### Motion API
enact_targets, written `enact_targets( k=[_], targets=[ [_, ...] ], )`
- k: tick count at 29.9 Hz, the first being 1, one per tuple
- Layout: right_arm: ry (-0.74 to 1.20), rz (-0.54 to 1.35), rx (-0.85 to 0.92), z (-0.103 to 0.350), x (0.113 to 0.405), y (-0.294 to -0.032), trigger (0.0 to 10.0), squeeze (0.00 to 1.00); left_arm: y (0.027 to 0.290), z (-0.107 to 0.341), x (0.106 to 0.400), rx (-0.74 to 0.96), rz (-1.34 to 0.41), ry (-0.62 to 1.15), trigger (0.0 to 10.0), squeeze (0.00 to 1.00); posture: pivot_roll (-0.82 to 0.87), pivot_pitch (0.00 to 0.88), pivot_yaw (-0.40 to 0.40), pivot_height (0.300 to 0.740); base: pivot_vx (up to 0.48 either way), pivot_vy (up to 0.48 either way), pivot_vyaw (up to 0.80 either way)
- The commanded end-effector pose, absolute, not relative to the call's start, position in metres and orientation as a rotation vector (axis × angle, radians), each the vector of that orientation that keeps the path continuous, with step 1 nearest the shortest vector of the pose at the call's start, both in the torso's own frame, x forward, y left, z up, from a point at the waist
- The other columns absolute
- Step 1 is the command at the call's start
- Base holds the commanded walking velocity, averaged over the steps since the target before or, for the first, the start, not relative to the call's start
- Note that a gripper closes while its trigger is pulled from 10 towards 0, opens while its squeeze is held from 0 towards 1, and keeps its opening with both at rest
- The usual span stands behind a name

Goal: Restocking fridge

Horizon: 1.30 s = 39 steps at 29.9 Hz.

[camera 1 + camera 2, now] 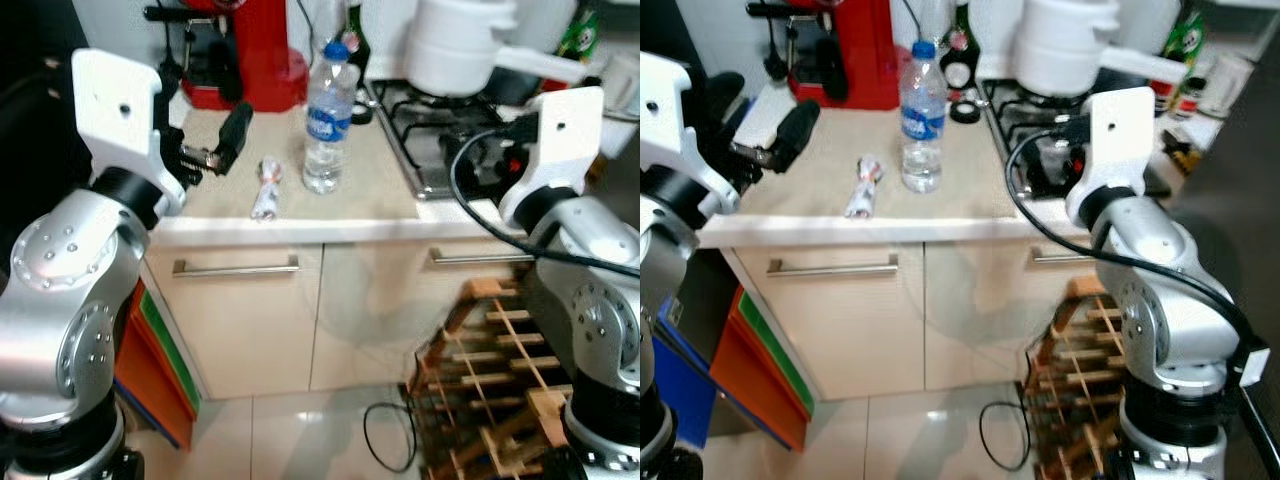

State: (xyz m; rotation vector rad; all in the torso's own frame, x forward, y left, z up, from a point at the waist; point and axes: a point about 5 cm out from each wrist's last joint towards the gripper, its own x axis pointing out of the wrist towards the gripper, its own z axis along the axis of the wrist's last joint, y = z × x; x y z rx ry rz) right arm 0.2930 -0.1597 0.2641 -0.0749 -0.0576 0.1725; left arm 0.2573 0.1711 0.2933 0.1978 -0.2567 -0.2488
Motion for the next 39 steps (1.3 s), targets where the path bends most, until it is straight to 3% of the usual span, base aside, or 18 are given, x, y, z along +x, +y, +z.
enact_targets(
  k=[1,8,26,39],
  targets=[
    [-0.082,0.164,-0.081,0.27,0.295,-0.162,10.0,0.0,0.169,0.294,0.259,0.196,-0.259,-0.264,10.0,0.0,0.07,0.0,-0.031,0.74,0.428,0.0,0.0],
    [-0.094,0.172,-0.087,0.273,0.297,-0.16,10.0,0.0,0.17,0.297,0.26,0.179,-0.233,-0.306,10.0,0.0,0.07,0.0,-0.035,0.74,0.346,0.238,0.0],
    [-0.147,0.175,-0.098,0.299,0.31,-0.166,10.0,0.0,0.168,0.296,0.264,0.186,-0.233,-0.323,10.0,0.0,0.06,0.0,-0.032,0.74,0.0,0.0,0.0],
    [-0.143,0.303,0.066,0.302,0.346,-0.136,10.0,0.0,0.162,0.292,0.271,0.174,-0.252,-0.323,10.0,0.0,0.08,0.0,-0.03,0.74,0.0,0.0,0.0]
  ],
)
